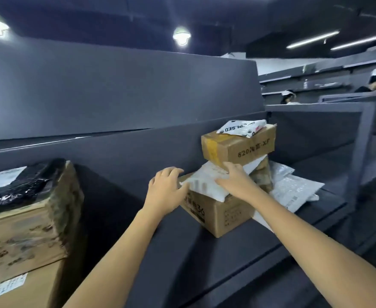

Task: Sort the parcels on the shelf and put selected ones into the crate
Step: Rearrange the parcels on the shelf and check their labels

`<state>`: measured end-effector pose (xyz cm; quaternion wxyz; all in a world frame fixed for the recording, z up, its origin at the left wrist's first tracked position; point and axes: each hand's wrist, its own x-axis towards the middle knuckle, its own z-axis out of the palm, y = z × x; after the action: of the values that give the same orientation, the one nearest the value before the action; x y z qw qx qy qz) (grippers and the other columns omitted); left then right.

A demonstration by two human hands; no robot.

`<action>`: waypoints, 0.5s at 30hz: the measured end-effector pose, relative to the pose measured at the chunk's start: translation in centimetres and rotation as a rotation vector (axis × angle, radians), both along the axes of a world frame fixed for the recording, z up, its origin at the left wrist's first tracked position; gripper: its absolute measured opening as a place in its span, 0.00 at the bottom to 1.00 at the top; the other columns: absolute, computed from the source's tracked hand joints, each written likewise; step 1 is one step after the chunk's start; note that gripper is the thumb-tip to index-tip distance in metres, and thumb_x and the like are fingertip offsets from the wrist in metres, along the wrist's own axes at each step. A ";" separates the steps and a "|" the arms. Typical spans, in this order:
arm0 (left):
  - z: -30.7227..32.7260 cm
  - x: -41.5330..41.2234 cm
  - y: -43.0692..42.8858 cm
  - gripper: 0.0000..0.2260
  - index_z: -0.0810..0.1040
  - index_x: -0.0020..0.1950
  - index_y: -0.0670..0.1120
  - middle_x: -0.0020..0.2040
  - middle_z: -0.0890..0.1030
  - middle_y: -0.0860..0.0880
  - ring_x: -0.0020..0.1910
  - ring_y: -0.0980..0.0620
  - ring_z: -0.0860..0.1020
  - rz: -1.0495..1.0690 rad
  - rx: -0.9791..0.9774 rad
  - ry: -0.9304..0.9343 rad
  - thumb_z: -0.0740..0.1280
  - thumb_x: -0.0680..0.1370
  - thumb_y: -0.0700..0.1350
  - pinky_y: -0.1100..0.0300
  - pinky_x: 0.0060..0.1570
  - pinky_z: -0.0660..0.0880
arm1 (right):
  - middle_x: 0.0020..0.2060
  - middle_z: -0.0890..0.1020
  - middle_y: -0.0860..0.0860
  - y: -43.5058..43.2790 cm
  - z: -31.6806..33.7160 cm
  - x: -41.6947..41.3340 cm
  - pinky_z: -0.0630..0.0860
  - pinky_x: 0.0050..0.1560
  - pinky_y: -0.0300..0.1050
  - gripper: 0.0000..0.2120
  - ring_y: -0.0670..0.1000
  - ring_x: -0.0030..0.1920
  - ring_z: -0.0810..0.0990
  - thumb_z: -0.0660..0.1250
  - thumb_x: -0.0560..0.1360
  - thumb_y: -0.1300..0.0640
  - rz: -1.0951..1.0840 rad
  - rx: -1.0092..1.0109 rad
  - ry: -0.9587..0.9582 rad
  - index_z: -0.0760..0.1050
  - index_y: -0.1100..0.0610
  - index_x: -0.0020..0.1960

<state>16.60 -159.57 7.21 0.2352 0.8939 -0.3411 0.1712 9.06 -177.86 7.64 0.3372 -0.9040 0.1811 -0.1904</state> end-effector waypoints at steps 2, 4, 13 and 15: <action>-0.3 0.1 -2.0 0.21 0.67 0.72 0.50 0.73 0.66 0.52 0.73 0.50 0.61 -0.037 -0.001 0.033 0.58 0.80 0.52 0.52 0.70 0.57 | 0.73 0.60 0.55 -2.4 0.0 -1.1 0.66 0.66 0.49 0.31 0.57 0.70 0.64 0.63 0.77 0.50 -0.073 0.076 -0.043 0.56 0.54 0.76; -0.3 0.2 -3.8 0.21 0.67 0.72 0.50 0.73 0.66 0.52 0.72 0.50 0.61 -0.065 -0.009 0.037 0.58 0.80 0.53 0.52 0.69 0.57 | 0.72 0.62 0.56 -4.4 0.1 -1.9 0.67 0.66 0.50 0.30 0.57 0.69 0.67 0.63 0.77 0.50 -0.129 0.095 -0.079 0.57 0.54 0.76; -0.9 1.8 -5.4 0.21 0.67 0.72 0.51 0.73 0.66 0.52 0.73 0.51 0.60 -0.037 0.023 -0.012 0.56 0.80 0.55 0.53 0.70 0.58 | 0.70 0.69 0.53 -10.4 3.0 0.5 0.71 0.41 0.41 0.20 0.54 0.55 0.76 0.58 0.80 0.54 -0.160 0.074 -0.218 0.67 0.47 0.72; -1.0 1.9 -5.1 0.21 0.66 0.72 0.52 0.73 0.65 0.53 0.74 0.51 0.59 -0.025 0.047 -0.006 0.56 0.80 0.54 0.53 0.71 0.57 | 0.70 0.68 0.56 -11.7 3.9 2.0 0.72 0.46 0.43 0.20 0.53 0.54 0.75 0.57 0.80 0.54 -0.166 0.010 -0.208 0.66 0.48 0.73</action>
<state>18.49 -164.71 6.16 0.2154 0.8943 -0.3570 0.1627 11.11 -189.59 11.50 0.3418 -0.8597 0.2201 -0.3094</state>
